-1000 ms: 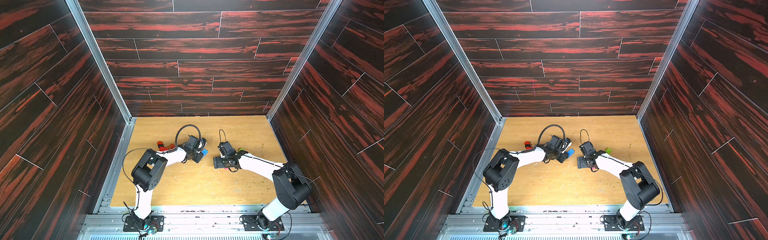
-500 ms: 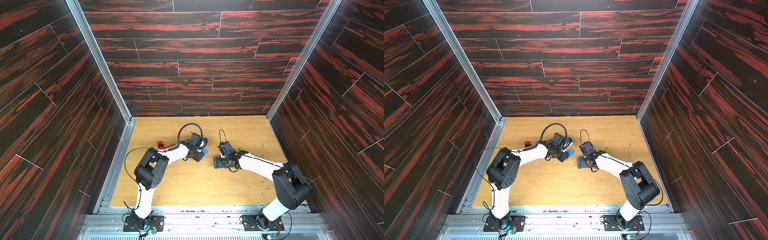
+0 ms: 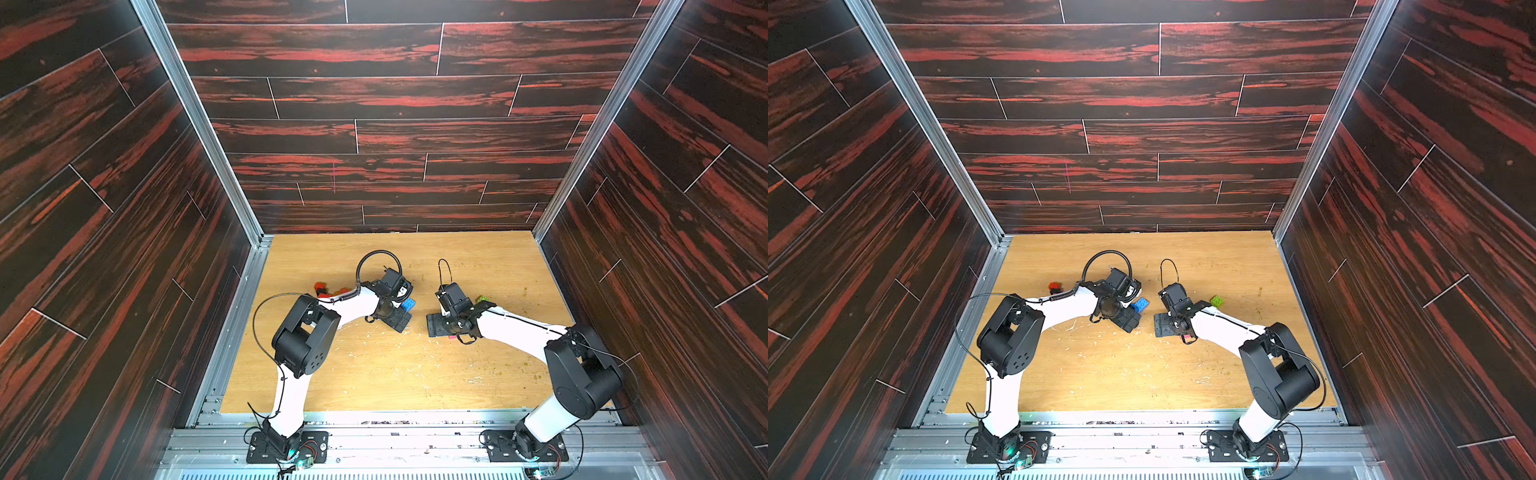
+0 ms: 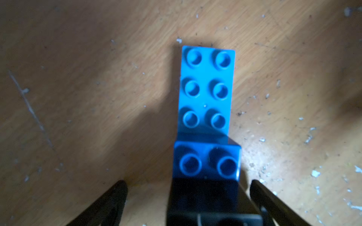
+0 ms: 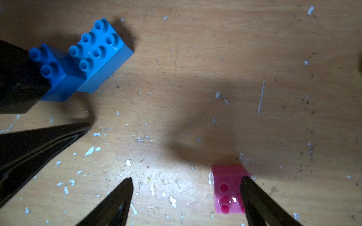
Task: Assemble the letter v with lego
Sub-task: Assemble the lego brick with the lego brick, then adjust the lego brick at the center of the board.
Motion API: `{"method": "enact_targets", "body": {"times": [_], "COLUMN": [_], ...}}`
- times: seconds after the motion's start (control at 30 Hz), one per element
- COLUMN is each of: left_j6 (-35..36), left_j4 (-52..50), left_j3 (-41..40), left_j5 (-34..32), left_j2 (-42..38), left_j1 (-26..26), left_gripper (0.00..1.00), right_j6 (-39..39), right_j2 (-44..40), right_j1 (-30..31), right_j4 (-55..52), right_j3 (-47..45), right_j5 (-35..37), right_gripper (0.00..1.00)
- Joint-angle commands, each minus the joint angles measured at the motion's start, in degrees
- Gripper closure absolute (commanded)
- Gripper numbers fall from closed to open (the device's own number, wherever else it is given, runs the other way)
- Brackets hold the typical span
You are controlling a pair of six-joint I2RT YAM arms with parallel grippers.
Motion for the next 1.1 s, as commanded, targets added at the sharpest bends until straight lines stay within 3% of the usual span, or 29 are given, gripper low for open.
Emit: {"method": "enact_targets", "body": {"times": [0.0,0.17,0.33,0.6,1.07], "left_j6": [-1.70,-3.00,-5.01,-5.59,-7.38], "left_j4": [-1.97,-3.13,-4.86,-5.73,-4.33], "left_j3": [1.46,5.27,10.42,14.95,16.00], "left_j5": [-4.66,-11.68,-14.53,-17.60,-20.59], "left_j2": [-0.04,2.56,5.95,8.50,5.85], "left_j1": [0.15,0.47,2.15,4.31,5.58], "left_gripper": [0.00,0.00,0.00,0.00,0.00], "right_j6": [0.66,0.59,0.83,1.56,4.51], "right_j2": [0.51,-0.60,-0.48,-2.41,-0.74], "right_j1": [0.26,0.29,0.31,0.29,0.22], "right_j4": [-1.89,-3.05,-3.82,-4.75,-7.76], "right_j3": [0.55,0.98,0.92,-0.08,-0.43], "right_j5": [1.30,2.02,1.91,5.34,8.50], "right_gripper": [0.11,0.11,0.11,0.02,0.06]}}
